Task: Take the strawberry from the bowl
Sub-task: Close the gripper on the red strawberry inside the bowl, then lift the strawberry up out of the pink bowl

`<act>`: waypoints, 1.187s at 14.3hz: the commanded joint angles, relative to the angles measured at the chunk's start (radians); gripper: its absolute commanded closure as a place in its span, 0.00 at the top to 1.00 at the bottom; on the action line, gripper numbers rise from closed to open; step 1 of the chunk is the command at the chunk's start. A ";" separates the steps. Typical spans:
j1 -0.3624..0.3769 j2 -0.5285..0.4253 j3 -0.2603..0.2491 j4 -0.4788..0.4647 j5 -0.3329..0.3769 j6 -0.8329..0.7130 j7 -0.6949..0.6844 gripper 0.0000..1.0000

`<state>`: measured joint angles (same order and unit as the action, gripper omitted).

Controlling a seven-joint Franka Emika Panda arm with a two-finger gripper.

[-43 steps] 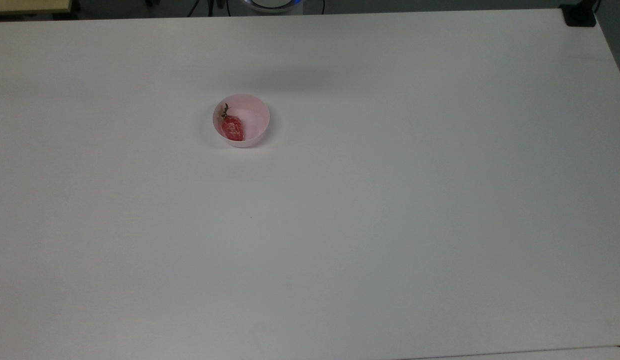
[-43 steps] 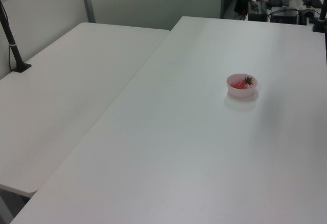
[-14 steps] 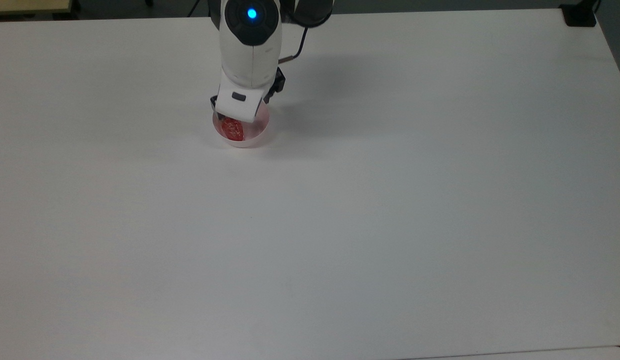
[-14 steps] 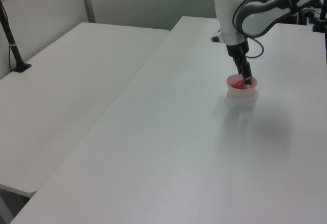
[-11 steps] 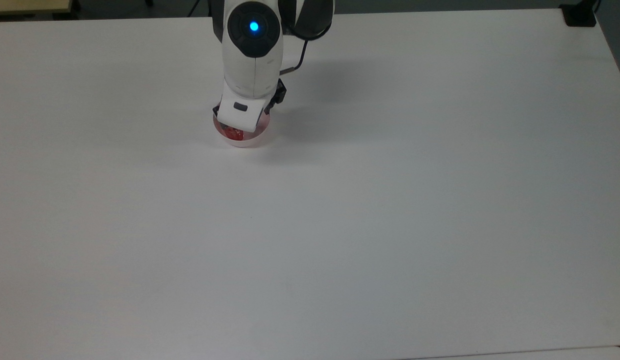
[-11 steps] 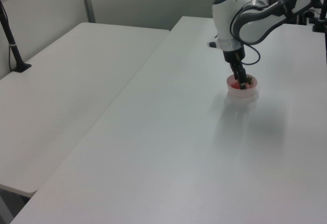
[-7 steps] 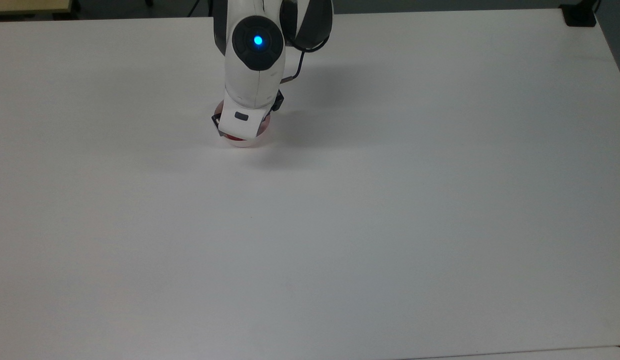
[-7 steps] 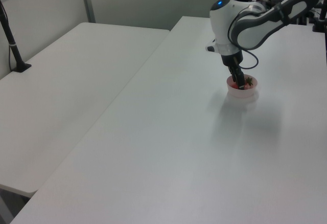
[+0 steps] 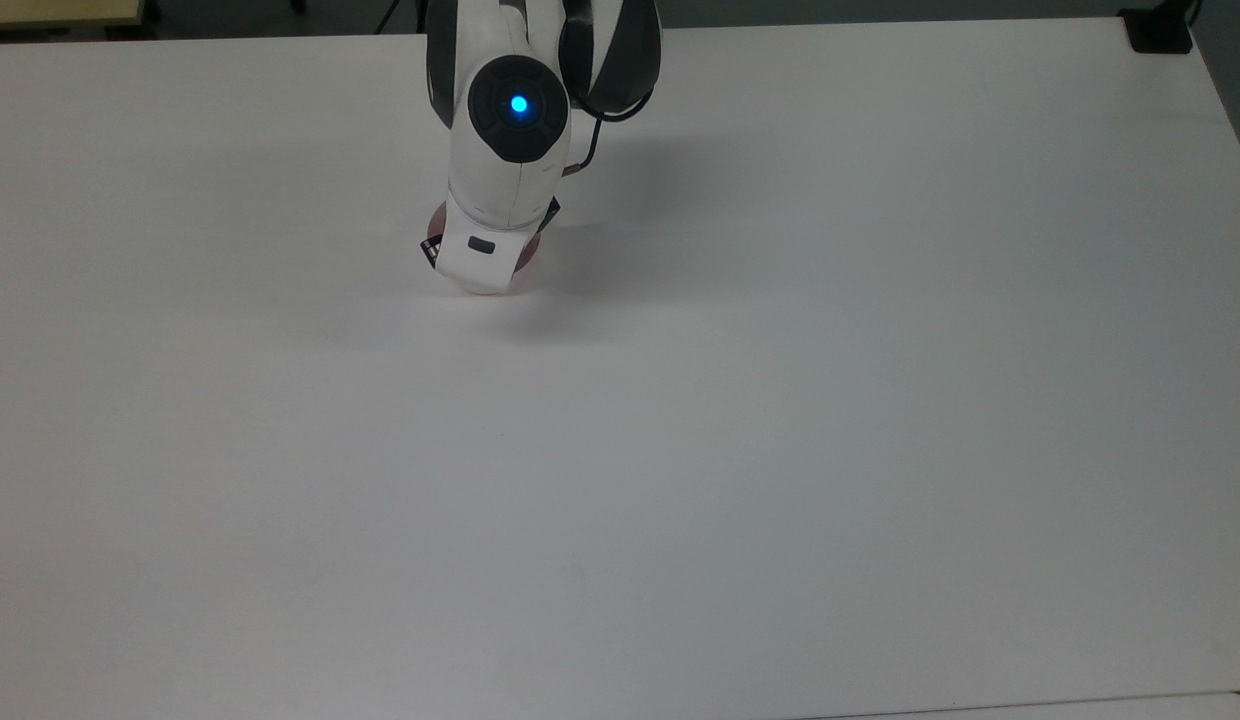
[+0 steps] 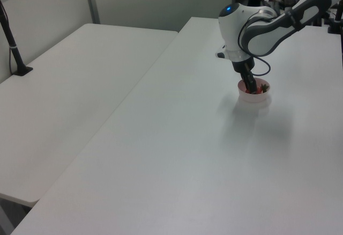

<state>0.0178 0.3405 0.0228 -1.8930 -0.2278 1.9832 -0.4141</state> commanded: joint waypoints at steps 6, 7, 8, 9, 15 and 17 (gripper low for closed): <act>-0.007 -0.037 -0.003 0.008 -0.005 -0.015 0.024 0.32; -0.016 -0.043 -0.001 0.008 0.001 -0.026 0.024 0.31; -0.021 -0.047 -0.001 0.008 0.011 -0.033 0.024 0.30; -0.024 -0.057 -0.003 0.009 0.021 -0.041 0.024 0.30; -0.035 -0.090 -0.001 0.050 0.057 -0.115 0.021 0.31; -0.038 -0.100 -0.003 0.083 0.082 -0.150 0.012 0.30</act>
<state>-0.0210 0.2734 0.0210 -1.8438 -0.1840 1.8982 -0.4039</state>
